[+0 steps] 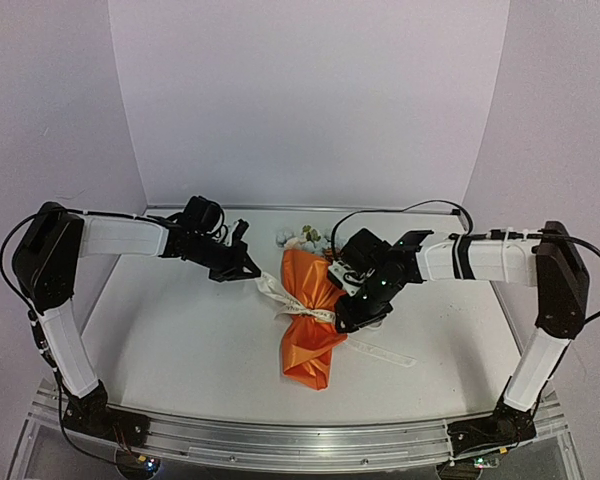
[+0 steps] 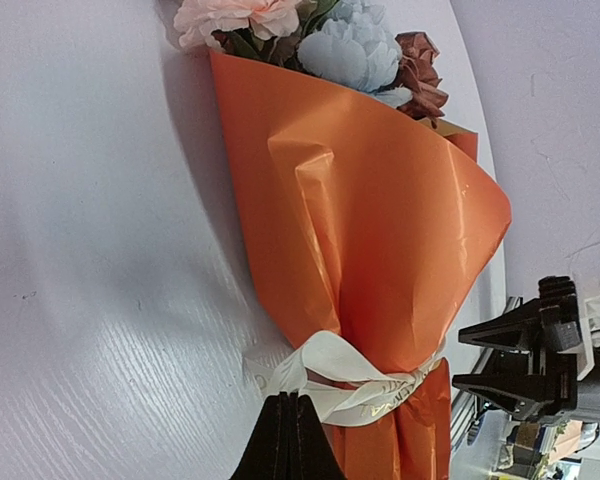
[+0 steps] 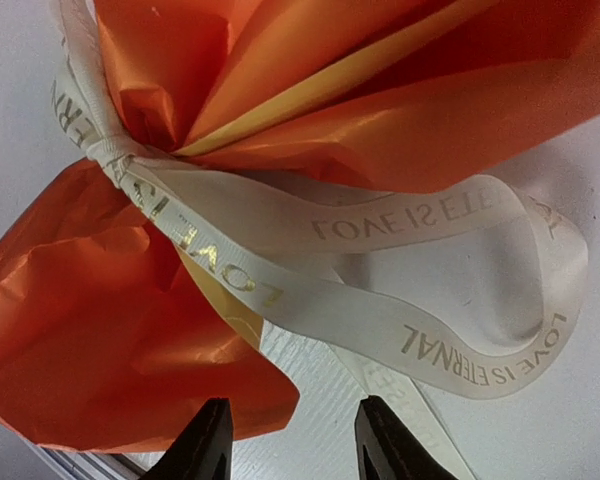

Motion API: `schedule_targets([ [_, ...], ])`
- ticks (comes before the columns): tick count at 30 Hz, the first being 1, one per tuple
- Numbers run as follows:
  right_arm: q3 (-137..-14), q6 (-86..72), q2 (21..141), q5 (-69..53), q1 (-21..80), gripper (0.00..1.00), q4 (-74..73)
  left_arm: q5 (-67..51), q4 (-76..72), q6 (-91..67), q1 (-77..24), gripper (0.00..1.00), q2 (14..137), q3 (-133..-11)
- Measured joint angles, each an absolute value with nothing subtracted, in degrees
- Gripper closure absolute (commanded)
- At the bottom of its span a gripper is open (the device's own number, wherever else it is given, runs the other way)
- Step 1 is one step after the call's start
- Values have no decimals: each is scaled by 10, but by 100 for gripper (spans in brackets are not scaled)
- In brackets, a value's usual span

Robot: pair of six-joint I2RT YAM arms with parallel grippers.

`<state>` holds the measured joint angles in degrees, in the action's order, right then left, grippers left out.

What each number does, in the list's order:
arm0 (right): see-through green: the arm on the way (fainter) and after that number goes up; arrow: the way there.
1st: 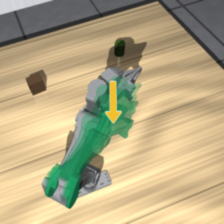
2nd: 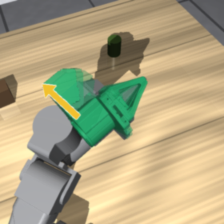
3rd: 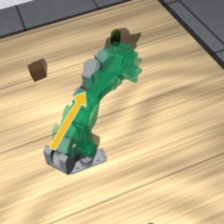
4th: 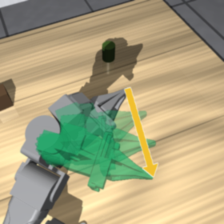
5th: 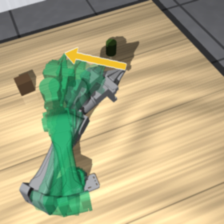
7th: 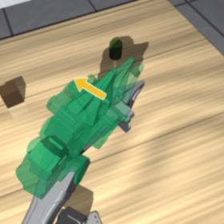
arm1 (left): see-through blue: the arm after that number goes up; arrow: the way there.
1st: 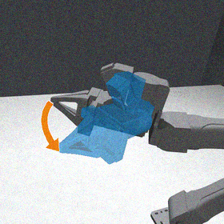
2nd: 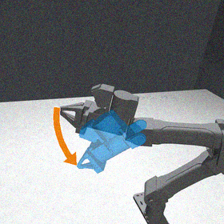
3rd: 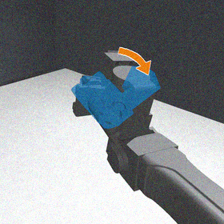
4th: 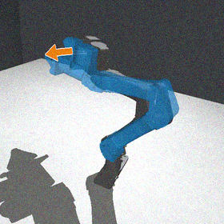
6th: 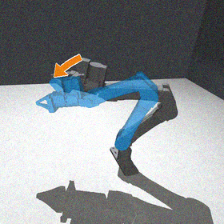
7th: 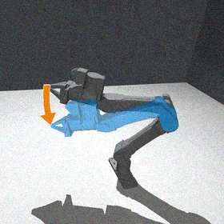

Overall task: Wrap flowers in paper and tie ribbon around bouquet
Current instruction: Cross the half-tied ribbon over the folded bouquet.

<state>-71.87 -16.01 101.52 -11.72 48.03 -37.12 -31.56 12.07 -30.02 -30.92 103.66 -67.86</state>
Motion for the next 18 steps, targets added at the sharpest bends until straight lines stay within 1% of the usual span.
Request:
schedule_targets([
  [9,-766,-117,1033,-123,486,55,-371,-324,122,-300,-309,100,1045,-688],
  [15,-765,-103,1033,-109,485,57,-374,-321,131,-300,-309,100,1053,-712],
  [18,-745,-120,1029,-103,472,58,-371,-317,136,-300,-309,100,1054,-718],
])
